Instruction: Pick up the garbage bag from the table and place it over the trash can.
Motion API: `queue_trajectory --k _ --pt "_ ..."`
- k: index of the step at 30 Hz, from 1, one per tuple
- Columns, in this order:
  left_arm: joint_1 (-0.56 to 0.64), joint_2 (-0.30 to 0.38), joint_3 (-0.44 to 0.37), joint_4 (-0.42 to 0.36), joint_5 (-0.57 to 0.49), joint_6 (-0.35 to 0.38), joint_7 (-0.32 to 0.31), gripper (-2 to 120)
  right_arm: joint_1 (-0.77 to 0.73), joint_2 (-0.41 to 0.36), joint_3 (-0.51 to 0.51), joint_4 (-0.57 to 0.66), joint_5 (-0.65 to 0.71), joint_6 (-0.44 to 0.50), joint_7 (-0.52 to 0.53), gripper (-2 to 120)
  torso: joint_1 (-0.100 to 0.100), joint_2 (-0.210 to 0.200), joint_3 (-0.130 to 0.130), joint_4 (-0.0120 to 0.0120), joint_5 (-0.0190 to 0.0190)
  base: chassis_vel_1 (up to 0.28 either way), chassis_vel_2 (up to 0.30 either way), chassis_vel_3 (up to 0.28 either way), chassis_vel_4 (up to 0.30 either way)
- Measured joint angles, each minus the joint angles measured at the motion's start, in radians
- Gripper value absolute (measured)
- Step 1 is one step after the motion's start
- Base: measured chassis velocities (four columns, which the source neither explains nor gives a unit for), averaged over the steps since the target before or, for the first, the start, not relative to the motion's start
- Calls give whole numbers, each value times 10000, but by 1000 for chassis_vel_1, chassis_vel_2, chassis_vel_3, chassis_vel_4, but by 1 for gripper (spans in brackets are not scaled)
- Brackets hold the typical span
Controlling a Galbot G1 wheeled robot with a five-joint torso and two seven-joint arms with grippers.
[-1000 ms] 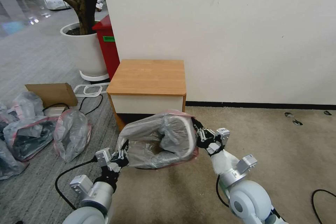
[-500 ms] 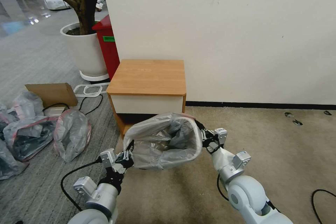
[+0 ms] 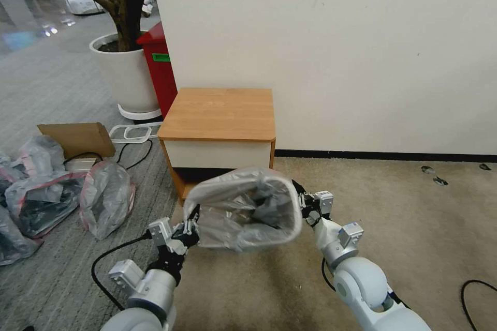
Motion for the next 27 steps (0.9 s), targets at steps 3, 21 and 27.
queue_trajectory --k 3,21,27 --pt "-68 46 -108 22 21 73 -162 0 -230 52 251 218 -790 -124 328 17 0 0 0 0 0 0 0 0 0" --pt "-107 319 223 361 3241 1052 -782 0 -827 -1184 -275 3935 -1903 -86 -353 47 1 0 0 0 1 0 0 0 0" --pt "-175 388 576 442 4968 834 -553 0 235 -2860 -1416 4060 -2461 -1072 -864 27 0 0 0 0 2 0 0 0 0"
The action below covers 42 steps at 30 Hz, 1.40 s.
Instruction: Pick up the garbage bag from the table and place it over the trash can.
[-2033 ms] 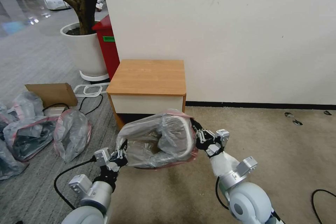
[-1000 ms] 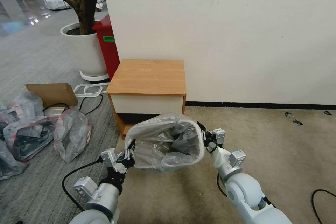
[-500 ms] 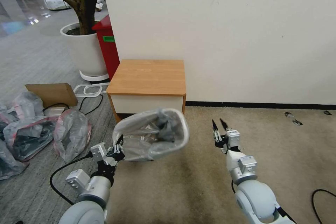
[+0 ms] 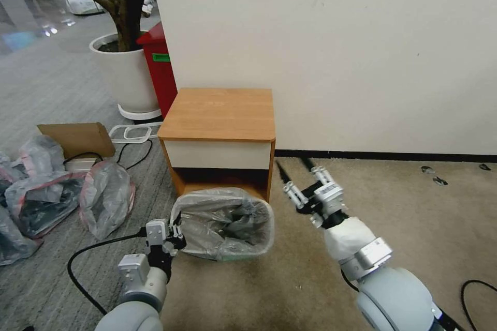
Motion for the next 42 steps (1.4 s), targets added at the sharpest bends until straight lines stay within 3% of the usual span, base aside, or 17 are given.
queue_trajectory --k 3,6,14,17,27,42 --pt "-15 4 258 44 355 -33 2 0 667 -539 -648 -106 -104 -553 -493 18 0 0 1 1 0 0 0 0 0" --pt "-33 -62 578 212 1029 -154 7 0 1725 -943 -1771 -387 -204 -1317 -1439 2 0 0 1 0 -1 0 0 0 0" --pt "-34 -199 955 447 1873 -277 -10 0 2996 -741 -3023 -1073 -640 -3014 -2967 0 0 0 1 -1 -1 0 0 0 0" --pt "-35 -347 1202 518 2209 -288 -41 0 3494 -618 -3434 -1380 -1539 -3429 -3639 0 0 0 1 0 -1 0 0 0 0" --pt "-50 -602 1769 709 2869 -390 -267 0 4251 -86 -4195 -3479 -2650 -3764 -4100 0 0 0 1 0 0 0 0 0 0" --pt "-110 -624 2329 642 2998 -353 -352 0 4211 872 -4259 -5098 -3322 -3832 -4135 0 0 0 0 0 -1 0 0 0 0"
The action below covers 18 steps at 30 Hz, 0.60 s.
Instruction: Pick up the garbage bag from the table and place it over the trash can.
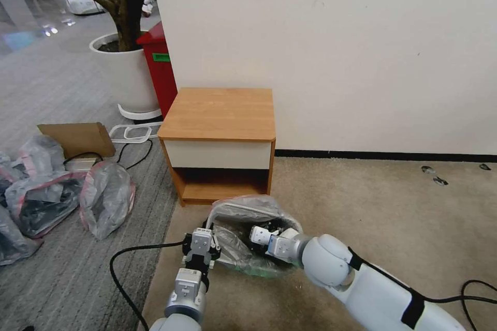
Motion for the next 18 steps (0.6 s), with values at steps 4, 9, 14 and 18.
queue_trajectory --k 4,9,14,18 --pt "-7 -60 118 92 -3 4 -11 0 -104 14 78 -66 30 10 93 0 0 0 0 1 1 0 0 0 0" --pt "-162 -93 -237 382 -371 94 -220 0 -977 -476 681 889 396 306 228 0 -1 0 0 1 1 0 0 0 0" --pt "-378 59 -514 223 -2497 1362 -918 0 -2875 -963 2017 2871 1027 1079 431 0 0 0 -1 -3 0 0 0 0 0" --pt "-529 216 -694 5 -4053 2116 -1300 0 -3755 -1000 2506 3637 2269 1562 1270 0 0 0 0 -1 0 0 0 0 0"
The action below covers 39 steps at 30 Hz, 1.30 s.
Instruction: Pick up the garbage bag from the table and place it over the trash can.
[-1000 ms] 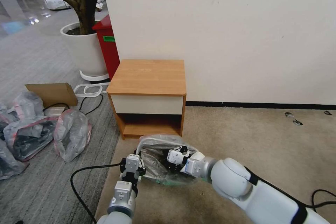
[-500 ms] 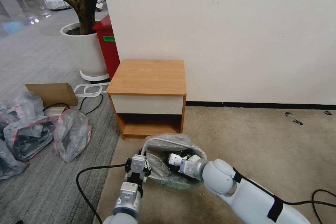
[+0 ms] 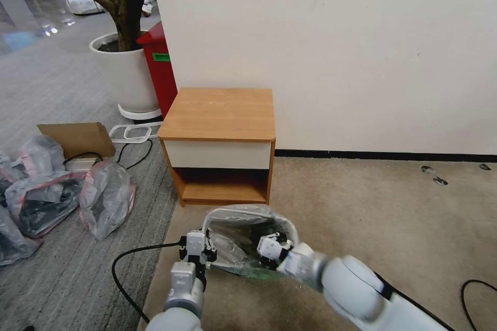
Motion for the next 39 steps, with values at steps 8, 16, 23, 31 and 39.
queue_trajectory --k 8,16,23,31,39 --pt "-212 334 -673 -407 -2679 1626 -97 0 -1015 1119 1449 777 2075 1476 1909 28 0 0 0 0 0 0 0 0 0" --pt "-16 587 -941 -331 -2868 2280 370 0 -1383 2037 1719 228 2047 2101 2212 57 -1 0 0 1 0 0 0 0 0" --pt "1 733 -945 -244 -2784 2274 635 0 -1493 2721 1679 -482 1866 2642 2255 83 0 0 0 1 0 0 0 0 0" --pt "40 659 -1005 -196 -2635 2041 652 27 -1451 2754 1752 -680 1859 2697 2221 100 0 0 0 1 0 0 0 0 0" --pt "80 660 -1026 -171 -2647 1847 653 53 -1416 2788 1785 -700 1844 2720 2171 100 0 0 0 1 0 0 0 0 0"
